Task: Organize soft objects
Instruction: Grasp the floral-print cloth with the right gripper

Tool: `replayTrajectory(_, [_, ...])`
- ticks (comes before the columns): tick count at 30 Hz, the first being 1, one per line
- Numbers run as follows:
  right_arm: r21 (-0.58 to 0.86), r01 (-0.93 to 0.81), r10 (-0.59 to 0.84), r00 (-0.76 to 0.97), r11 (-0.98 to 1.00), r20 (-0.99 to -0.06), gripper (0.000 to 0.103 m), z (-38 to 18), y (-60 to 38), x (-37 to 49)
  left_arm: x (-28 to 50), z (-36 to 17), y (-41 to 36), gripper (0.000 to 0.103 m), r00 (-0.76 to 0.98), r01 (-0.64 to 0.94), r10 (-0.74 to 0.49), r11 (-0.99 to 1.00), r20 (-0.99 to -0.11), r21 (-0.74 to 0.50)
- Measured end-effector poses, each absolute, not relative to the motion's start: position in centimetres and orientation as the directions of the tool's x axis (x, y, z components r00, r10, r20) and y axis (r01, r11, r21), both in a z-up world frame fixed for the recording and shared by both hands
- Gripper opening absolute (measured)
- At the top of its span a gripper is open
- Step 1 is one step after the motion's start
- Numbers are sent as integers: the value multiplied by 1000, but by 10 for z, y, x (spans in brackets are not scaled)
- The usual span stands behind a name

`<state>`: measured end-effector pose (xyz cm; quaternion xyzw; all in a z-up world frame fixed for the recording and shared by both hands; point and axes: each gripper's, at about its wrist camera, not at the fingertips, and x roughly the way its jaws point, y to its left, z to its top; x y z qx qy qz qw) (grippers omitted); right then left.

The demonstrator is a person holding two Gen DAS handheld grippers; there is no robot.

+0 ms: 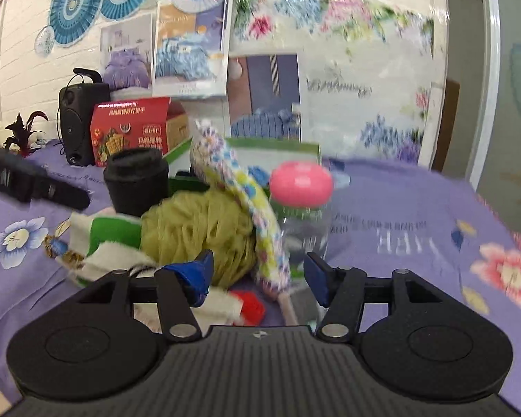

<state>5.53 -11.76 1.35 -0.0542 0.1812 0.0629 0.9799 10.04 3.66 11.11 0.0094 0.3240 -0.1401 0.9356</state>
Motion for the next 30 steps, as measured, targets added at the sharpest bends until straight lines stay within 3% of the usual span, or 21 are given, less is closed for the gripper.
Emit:
replayTrajectory(3, [-82,-140,102,928,987,-358,43,13,-123,68,135,132,18,93,699,286,-326,943,-636,-169])
replayTrajectory(8, [26,-132,132,912,991,-389,43,1,-133,91,183,136,-23,93,666,204,-270,963,-696,-178])
replayTrajectory(13, [38,-129,133,906,991,-402,43,-7,-135,107,215,120,-34,93,605,132,-283,958,-744,-256])
replayTrajectory(19, [114,-166,199,880,980,-430,42,-14,-143,118,231,115,-30,93,580,71,-302,944,-757,-322])
replayTrajectory(24, [124,-177,214,871,976,-443,40,-16,-142,123,239,108,-34,93,564,53,-276,953,-779,-299])
replayTrajectory(30, [112,-185,216,867,976,-448,42,-20,-139,132,239,101,-30,92,541,77,-329,936,-774,-343])
